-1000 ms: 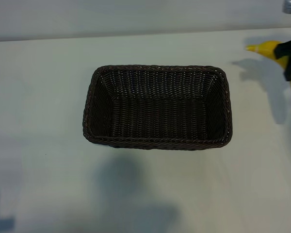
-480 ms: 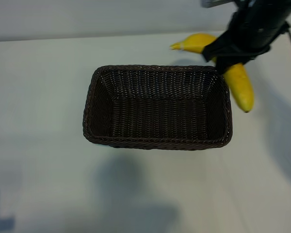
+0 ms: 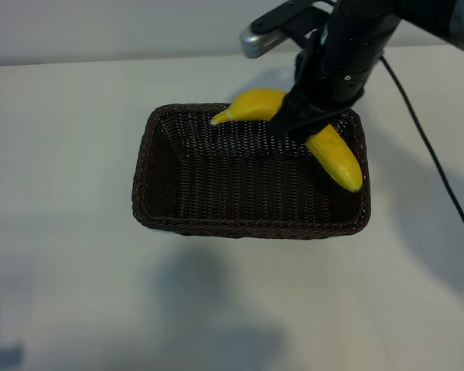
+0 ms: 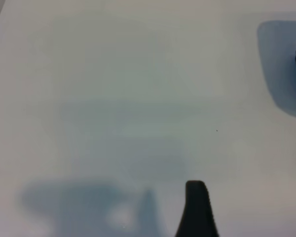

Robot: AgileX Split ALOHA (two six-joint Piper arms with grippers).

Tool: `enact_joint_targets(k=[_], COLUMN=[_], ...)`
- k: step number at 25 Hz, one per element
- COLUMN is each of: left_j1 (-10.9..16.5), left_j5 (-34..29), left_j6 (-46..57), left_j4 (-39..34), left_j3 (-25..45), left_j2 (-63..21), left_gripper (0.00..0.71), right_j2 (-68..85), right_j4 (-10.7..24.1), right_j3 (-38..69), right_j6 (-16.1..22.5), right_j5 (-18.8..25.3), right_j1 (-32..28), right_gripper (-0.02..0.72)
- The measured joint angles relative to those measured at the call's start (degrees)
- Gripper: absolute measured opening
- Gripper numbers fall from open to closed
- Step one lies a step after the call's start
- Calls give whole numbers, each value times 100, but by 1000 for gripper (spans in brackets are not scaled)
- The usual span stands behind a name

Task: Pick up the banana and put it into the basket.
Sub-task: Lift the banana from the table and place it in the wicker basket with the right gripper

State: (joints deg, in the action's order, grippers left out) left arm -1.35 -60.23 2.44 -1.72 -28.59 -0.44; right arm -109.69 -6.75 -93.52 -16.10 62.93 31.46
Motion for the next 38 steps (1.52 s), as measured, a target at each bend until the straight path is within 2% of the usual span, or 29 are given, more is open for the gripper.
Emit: enact_joint_targets(k=[6,10,18,31,38], left_j1=[0,0,0,0,0], left_j5=[0,0,0,0,0], left_j6=[7,7,7,7,7], left_j4=[0,0,0,0,0], left_j3=[0,0,0,0,0], left_j2=[0,0,0,0,0], left_gripper=[559,559,559,559,559], right_j2=[-21,-78,-499,-1011,-1065], right_j4=[18,8,7,-146,-160], right_j3=[0,0,0,-1,-1], right_j6=[-1511,-2129,-2318,-2343,-2355], right_j5=[-383,-430,-754,-1189,-1246], right_j1=[299,452,495,495,495], right_gripper=[421,421,421,421,421])
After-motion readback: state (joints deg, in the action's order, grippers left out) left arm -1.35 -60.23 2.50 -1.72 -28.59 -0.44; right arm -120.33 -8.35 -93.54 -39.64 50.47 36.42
